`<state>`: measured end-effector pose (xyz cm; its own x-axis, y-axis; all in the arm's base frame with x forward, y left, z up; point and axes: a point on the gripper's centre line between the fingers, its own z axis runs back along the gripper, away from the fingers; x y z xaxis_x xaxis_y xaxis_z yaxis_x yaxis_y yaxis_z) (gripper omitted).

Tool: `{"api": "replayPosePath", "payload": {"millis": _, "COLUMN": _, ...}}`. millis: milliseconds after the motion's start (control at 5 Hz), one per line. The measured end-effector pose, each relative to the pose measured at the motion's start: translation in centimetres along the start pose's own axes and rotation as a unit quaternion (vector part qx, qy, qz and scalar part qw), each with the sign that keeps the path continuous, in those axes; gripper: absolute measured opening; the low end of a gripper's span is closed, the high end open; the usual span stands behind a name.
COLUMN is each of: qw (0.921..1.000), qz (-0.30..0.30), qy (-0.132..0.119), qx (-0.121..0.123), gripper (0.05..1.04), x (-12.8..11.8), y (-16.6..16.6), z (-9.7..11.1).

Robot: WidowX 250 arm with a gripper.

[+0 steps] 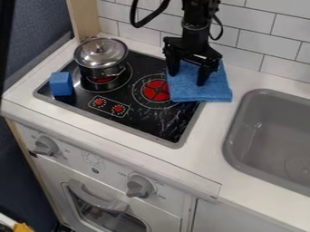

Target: Move the blue cloth from top right of the right burner to the button of the right burner

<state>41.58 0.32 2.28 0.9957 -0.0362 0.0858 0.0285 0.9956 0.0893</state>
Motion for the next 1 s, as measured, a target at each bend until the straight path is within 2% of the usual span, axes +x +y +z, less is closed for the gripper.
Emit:
{"api": "replayPosePath", "payload": {"millis": 400, "qw": 0.9989, "qz": 0.039, "qy": 0.019, "qx": 0.016, "gripper": 0.999, "x": -3.7, "y": 1.9, "z": 0.0}}
{"api": "replayPosePath", "payload": {"millis": 600, "qw": 0.9985, "qz": 0.045, "qy": 0.019, "qx": 0.025, "gripper": 0.999, "x": -5.5, "y": 2.2, "z": 0.1}}
{"api": "replayPosePath", "payload": {"millis": 800, "qw": 0.9974, "qz": 0.063, "qy": 0.027, "qx": 0.024, "gripper": 0.999, "x": -8.0, "y": 2.9, "z": 0.2}}
{"api": "replayPosePath", "payload": {"millis": 1000, "qw": 0.9952, "qz": 0.077, "qy": 0.041, "qx": 0.043, "gripper": 0.999, "x": -10.6, "y": 3.3, "z": 0.5}}
